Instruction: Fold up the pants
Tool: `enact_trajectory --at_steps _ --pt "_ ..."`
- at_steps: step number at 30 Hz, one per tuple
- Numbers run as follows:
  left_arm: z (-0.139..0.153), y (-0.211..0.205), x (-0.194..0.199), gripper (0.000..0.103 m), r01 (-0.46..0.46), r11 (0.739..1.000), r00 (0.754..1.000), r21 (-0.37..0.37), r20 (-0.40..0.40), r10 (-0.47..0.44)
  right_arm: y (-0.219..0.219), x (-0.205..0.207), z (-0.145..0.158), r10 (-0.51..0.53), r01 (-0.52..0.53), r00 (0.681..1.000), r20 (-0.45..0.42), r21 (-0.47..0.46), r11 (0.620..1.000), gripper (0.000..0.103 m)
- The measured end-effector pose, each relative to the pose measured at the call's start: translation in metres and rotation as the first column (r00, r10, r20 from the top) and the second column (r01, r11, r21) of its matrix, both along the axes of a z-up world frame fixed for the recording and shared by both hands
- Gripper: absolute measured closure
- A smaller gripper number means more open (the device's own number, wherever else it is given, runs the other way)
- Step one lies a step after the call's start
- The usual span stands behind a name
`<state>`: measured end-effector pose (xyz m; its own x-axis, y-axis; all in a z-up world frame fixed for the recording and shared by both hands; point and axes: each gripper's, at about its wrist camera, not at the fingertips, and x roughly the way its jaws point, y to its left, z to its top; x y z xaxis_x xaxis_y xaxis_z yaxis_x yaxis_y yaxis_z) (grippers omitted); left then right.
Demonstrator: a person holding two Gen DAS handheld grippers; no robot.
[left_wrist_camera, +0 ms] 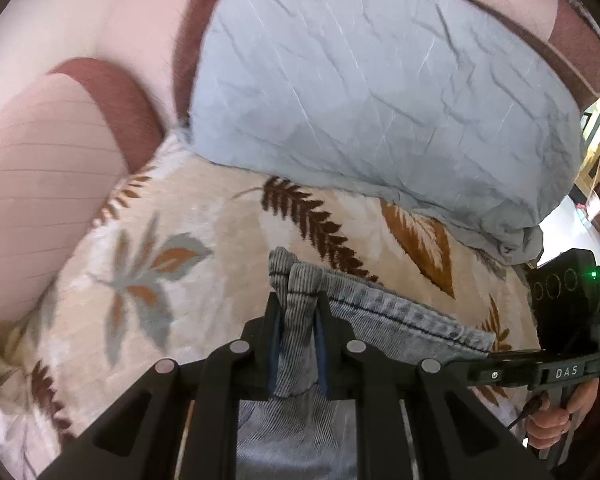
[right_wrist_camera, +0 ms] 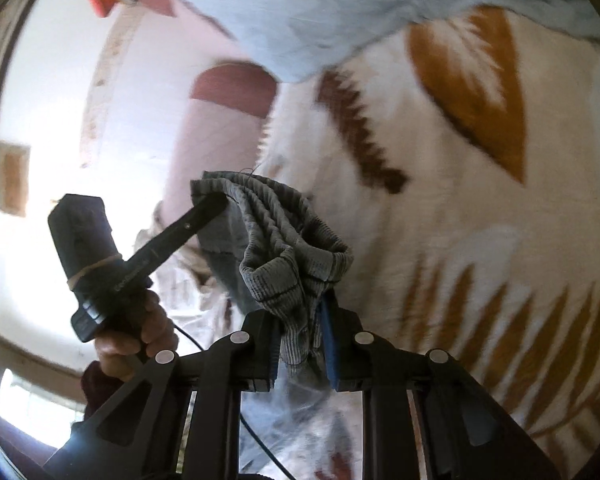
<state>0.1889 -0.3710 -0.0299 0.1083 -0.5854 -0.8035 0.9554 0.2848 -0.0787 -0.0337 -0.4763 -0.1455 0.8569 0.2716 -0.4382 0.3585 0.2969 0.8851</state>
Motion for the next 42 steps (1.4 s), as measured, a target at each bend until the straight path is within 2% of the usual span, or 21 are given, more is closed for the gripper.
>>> enact_trajectory --at_steps 7,14,18,23,24,27,29,31,33,34,36,38,40,42 --pt "0.024 0.062 -0.004 0.086 -0.069 0.996 0.997 -0.056 0.032 0.071 0.041 0.01 0.029 0.117 -0.113 0.987 0.112 -0.043 0.993 0.087" --pt "0.026 0.127 -0.005 0.086 -0.146 0.988 0.988 -0.051 0.049 0.148 0.097 0.028 0.039 0.238 -0.231 0.96 0.145 -0.065 0.971 0.087" --pt "0.016 0.162 0.0 0.086 -0.193 0.981 0.979 -0.026 0.058 0.195 0.132 0.04 0.04 0.32 -0.31 0.938 0.137 -0.087 0.947 0.087" --pt "-0.015 0.199 0.012 0.086 -0.271 0.962 0.962 0.032 0.055 0.269 0.168 0.057 0.029 0.399 -0.389 0.913 0.088 -0.114 0.914 0.087" --pt "-0.021 0.206 0.015 0.082 -0.288 0.957 0.957 0.045 0.055 0.286 0.173 0.061 0.025 0.414 -0.405 0.907 0.076 -0.112 0.908 0.087" --pt "-0.041 0.229 0.022 0.08 -0.342 0.935 0.94 0.09 0.037 0.34 0.188 0.073 0.011 0.469 -0.465 0.883 0.035 -0.088 0.881 0.086" --pt "-0.053 0.244 0.024 0.079 -0.387 0.913 0.922 0.125 0.057 0.383 0.195 0.079 0.004 0.504 -0.502 0.864 0.015 -0.062 0.863 0.083" --pt "-0.061 0.261 0.029 0.079 -0.464 0.873 0.886 0.147 0.08 0.457 0.201 0.089 -0.003 0.537 -0.537 0.843 -0.003 -0.046 0.842 0.072" --pt "-0.061 0.283 0.036 0.079 -0.569 0.812 0.823 0.132 0.085 0.562 0.203 0.095 -0.007 0.565 -0.565 0.825 0.009 0.015 0.825 0.054" --pt "-0.059 0.292 0.038 0.079 -0.603 0.79 0.798 0.116 0.072 0.599 0.205 0.094 -0.007 0.578 -0.579 0.815 0.035 0.054 0.813 0.041" --pt "-0.049 0.307 0.031 0.079 -0.639 0.767 0.769 0.063 0.053 0.637 0.2 0.097 -0.002 0.589 -0.598 0.801 0.105 0.098 0.795 0.037" --pt "-0.037 0.312 0.017 0.079 -0.642 0.767 0.767 0.006 0.019 0.642 0.194 0.095 0.01 0.58 -0.592 0.803 0.14 0.065 0.804 0.037" --pt "-0.028 0.308 0.0 0.079 -0.629 0.776 0.778 -0.044 -0.016 0.629 0.179 0.094 0.019 0.541 -0.559 0.819 0.191 0.054 0.827 0.037" --pt "-0.024 0.294 -0.02 0.079 -0.616 0.784 0.787 -0.075 -0.035 0.615 0.167 0.087 0.023 0.502 -0.521 0.843 0.193 0.056 0.852 0.037"
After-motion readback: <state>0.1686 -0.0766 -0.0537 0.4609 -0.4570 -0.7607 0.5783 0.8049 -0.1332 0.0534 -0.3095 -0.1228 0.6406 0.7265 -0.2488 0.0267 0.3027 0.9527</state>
